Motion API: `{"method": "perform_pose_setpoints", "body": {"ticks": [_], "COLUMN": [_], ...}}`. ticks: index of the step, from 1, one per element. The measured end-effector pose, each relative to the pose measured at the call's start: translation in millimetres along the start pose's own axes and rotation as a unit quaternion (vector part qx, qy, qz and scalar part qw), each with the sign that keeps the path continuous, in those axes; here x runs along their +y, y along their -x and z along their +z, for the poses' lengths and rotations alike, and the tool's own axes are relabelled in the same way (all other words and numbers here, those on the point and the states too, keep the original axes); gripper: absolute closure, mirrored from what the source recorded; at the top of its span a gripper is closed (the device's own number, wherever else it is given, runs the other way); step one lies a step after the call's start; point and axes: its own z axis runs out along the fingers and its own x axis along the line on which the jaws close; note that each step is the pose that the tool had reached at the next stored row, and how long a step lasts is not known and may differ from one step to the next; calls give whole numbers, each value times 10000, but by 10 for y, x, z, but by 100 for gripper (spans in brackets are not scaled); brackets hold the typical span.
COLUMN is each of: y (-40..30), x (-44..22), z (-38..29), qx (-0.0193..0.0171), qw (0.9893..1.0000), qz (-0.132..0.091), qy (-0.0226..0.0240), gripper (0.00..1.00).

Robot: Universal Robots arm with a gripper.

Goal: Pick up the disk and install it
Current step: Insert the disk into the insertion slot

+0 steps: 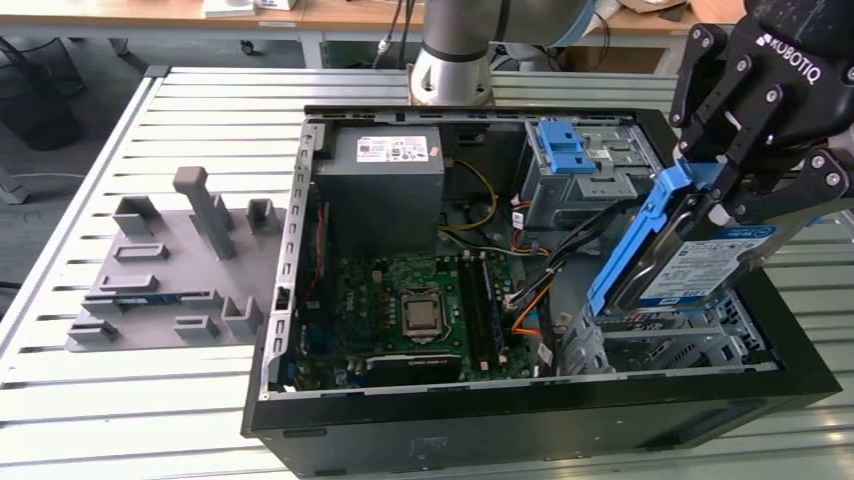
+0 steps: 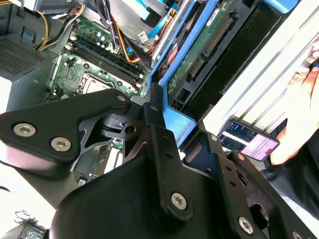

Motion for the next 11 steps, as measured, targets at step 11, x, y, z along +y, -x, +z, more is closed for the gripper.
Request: {"method": "perform_pose_setpoints", "body": {"ticks": [11], "y": [-15], "x": [-9], "z": [2], "qx": [0], "qw": [10000], "qz": [72], "qy": [0], "gripper": [64]}}
